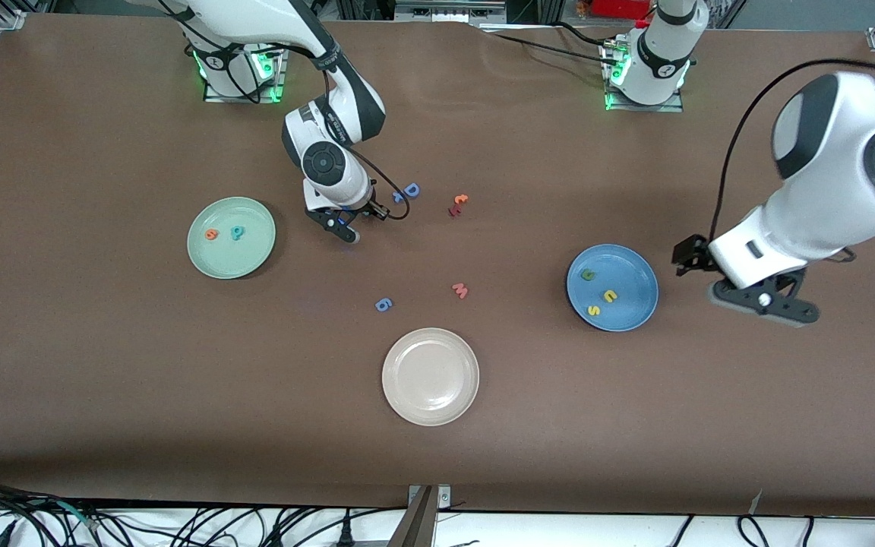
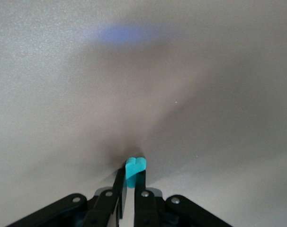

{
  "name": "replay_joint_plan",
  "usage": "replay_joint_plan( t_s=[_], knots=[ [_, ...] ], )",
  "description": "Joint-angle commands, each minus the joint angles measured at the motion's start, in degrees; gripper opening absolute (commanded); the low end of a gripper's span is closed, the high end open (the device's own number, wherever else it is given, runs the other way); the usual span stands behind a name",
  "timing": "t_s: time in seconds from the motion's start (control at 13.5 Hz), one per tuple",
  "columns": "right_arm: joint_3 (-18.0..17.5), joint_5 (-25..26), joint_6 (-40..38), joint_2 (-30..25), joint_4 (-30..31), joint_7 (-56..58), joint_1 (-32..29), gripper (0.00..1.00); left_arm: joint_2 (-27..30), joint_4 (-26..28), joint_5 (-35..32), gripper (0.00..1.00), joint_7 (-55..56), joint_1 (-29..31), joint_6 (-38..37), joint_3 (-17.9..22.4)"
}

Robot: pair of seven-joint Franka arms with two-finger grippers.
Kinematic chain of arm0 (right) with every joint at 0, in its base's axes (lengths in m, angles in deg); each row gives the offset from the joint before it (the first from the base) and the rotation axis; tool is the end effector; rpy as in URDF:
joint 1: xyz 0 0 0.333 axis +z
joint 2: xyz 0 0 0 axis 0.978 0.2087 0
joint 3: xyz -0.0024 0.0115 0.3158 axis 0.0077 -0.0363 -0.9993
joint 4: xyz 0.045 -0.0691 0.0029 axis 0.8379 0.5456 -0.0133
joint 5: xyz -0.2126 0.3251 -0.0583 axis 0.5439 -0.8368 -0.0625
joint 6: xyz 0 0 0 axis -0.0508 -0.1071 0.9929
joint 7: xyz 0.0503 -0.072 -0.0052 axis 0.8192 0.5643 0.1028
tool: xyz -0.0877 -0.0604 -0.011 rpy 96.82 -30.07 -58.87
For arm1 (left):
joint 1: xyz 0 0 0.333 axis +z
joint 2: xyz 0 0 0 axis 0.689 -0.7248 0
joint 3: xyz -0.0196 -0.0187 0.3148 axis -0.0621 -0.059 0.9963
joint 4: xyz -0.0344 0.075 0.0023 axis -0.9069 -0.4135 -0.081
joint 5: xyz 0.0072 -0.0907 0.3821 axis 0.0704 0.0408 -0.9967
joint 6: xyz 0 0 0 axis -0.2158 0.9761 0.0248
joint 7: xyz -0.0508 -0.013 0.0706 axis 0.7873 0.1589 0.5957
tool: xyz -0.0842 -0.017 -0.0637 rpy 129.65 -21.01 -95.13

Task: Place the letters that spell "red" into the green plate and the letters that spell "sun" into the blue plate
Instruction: 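Return the left gripper to rest while the right gripper carries the teal letter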

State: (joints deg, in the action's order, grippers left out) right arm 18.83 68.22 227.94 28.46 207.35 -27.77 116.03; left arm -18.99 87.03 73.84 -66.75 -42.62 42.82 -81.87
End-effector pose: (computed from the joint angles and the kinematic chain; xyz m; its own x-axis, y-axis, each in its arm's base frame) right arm 0.4195 0.3569 0.1721 0.8059 -0.5502 -0.2188 -0.5456 -0.8336 0.0863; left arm 0.6275 -0.0915 0.5116 0.9637 -0.2660 -0.0247 -0.2665 -0.9636 -0.0211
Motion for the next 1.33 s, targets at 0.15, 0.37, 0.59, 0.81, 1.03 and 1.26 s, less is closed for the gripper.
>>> replay_joint_plan(
  t_s=[0.15, 0.37, 0.59, 0.81, 1.03, 1.26],
  knots=[
    [5.35, -0.07, -10.59, -6.37, -0.05, 3.92, -0.11, 0.05, 14.94, 13.94, 2.11, 1.0, -1.31, -4.7, 5.03, 6.09],
    [14.65, 0.1, -20.8, -10.51, -0.22, 16.46, -0.11, 0.05, 16.62, 14.74, 3.42, 1.0, -1.22, -5.14, 3.99, 6.36],
    [24.94, 0.19, -24.34, -10.44, 0.04, 30.7, -0.11, 0.05, 17.85, 13.87, 5.63, 1.0, -1.3, -5.32, -0.3, 6.36],
    [29.18, 0.02, -22.68, -6.58, 0.22, 39.7, -0.64, 0.06, 17.15, 11.84, 5.1, 1.0, -1.31, -4.98, -2.69, 6.71],
    [29.19, -0.25, -18.46, -2.71, 0.3, 41.29, -1.08, 0.06, 15.13, 9.12, 5.01, 1.0, -1.22, -4.79, -3.75, 6.45],
    [29.01, -0.69, -17.75, -1.47, 0.22, 41.47, -1.08, 0.08, 14.43, 8.42, 4.66, 1.0, -1.3, -4.18, -3.75, 6.71]
  ],
)
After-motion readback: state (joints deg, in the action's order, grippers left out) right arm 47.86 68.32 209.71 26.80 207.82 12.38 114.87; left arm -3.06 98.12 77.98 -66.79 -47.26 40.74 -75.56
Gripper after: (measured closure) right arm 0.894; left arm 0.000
